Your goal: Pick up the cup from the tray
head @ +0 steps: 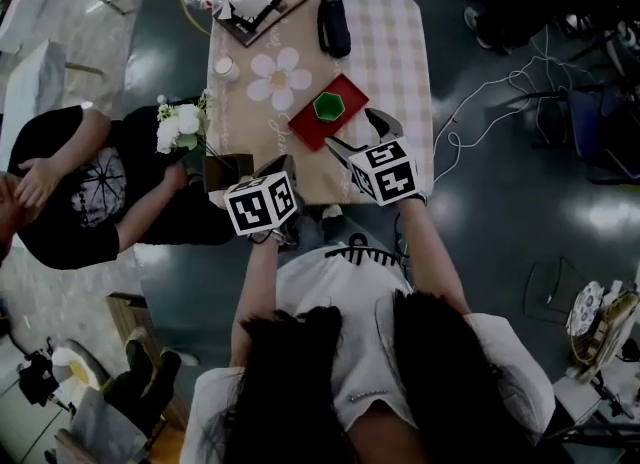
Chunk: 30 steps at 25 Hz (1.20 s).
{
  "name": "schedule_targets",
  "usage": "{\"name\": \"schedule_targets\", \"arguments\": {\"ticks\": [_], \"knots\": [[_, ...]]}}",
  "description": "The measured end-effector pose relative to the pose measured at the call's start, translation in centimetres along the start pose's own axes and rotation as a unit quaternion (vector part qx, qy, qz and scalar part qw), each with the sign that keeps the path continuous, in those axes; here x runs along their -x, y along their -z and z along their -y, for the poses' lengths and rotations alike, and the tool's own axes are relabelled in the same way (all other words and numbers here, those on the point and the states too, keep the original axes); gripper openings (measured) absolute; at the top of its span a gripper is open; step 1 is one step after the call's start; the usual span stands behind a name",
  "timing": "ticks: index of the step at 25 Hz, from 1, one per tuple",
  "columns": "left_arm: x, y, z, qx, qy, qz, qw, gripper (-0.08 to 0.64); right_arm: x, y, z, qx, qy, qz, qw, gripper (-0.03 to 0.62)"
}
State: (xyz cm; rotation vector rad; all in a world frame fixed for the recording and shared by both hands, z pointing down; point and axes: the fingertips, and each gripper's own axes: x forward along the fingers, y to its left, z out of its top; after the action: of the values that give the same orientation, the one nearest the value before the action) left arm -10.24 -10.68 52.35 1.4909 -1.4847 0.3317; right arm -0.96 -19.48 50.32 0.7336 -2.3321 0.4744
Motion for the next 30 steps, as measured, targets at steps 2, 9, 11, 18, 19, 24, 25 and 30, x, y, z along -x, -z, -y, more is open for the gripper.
{"name": "schedule_targets", "arguments": {"ticks": [2, 9, 11, 18, 19, 24, 25, 30], "knots": [[-0.8, -1.4, -0.3, -0.003, 0.003, 0.0, 1.0, 0.008, -1.5, -0.1, 0.2, 0.01, 0.0, -0.019, 1.0, 0.377], [-3.4, -4.9, -1.3, -0.007, 0.008, -0.011, 0.9999, 0.008, -6.8, 1.4, 1.3, 0.015, 0.007, -0.087, 0.996, 0.377], [-4.1, -5.0, -1.7, -0.003, 0.008, -0.022, 0.9997, 0.008, -8.1, 1.9, 1.3, 0.015, 0.006, -0.108, 0.994, 0.377], [-6.3, -4.9, -2.9, 0.005, 0.009, -0.053, 0.9985, 0.008, -11.4, 3.0, 2.2, 0.011, 0.022, -0.155, 0.988, 0.376], [-6.5, -5.1, -3.0, 0.005, 0.009, -0.055, 0.9984, 0.008, -11.7, 3.1, 2.4, 0.01, 0.028, -0.159, 0.987, 0.376], [-7.1, -5.7, -3.9, 0.007, 0.009, -0.061, 0.9981, 0.008, -12.5, 3.6, 2.6, -0.012, 0.028, -0.173, 0.984, 0.376], [-7.2, -5.7, -4.0, 0.007, 0.009, -0.063, 0.9979, 0.008, -12.5, 3.6, 2.5, -0.009, 0.027, -0.175, 0.984, 0.374], [-7.4, -5.5, -4.5, 0.005, 0.008, -0.072, 0.9973, 0.008, -12.5, 3.6, 2.6, -0.002, 0.027, -0.183, 0.983, 0.353]]}}
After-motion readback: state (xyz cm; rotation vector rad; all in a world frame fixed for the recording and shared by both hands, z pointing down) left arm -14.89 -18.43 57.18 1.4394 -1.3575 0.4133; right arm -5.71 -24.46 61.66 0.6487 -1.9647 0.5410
